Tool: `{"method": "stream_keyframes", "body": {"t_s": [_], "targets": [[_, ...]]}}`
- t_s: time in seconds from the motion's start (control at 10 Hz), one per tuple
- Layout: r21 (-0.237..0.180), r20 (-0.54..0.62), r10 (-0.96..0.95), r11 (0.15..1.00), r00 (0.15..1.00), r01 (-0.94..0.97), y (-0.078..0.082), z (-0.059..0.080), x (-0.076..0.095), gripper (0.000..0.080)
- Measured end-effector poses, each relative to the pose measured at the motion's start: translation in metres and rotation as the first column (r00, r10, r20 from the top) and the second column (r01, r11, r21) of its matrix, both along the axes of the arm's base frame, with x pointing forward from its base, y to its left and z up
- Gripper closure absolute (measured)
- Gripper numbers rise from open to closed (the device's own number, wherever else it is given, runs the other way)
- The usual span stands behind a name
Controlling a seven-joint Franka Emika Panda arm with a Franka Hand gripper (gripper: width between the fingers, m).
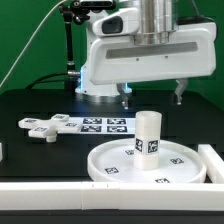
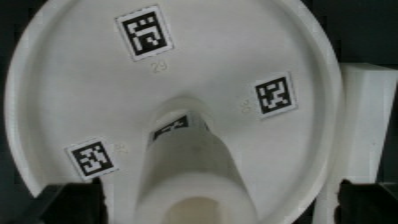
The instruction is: Assemble round table
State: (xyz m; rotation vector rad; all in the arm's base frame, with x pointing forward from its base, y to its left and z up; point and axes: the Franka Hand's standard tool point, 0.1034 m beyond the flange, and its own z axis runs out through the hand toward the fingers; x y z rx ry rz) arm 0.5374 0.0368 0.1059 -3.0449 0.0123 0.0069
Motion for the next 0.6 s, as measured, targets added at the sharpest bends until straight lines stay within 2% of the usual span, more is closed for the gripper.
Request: {"method": "stream_keyframes", "body": {"t_s": [0.4,0.5,0.6], "targets": [[-0.001,-0.001,-0.004,1.0,1.0,0.004,0.001,-0.002,0.0,0.0151],[-0.002,0.005,0.045,0.999,0.999,-0.045,0.0,-0.004,-0.002,0.0151],[-0.003,0.003,0.115,0.993,0.993,-0.115,-0.013,-0.004,-0.012,0.0151]]}}
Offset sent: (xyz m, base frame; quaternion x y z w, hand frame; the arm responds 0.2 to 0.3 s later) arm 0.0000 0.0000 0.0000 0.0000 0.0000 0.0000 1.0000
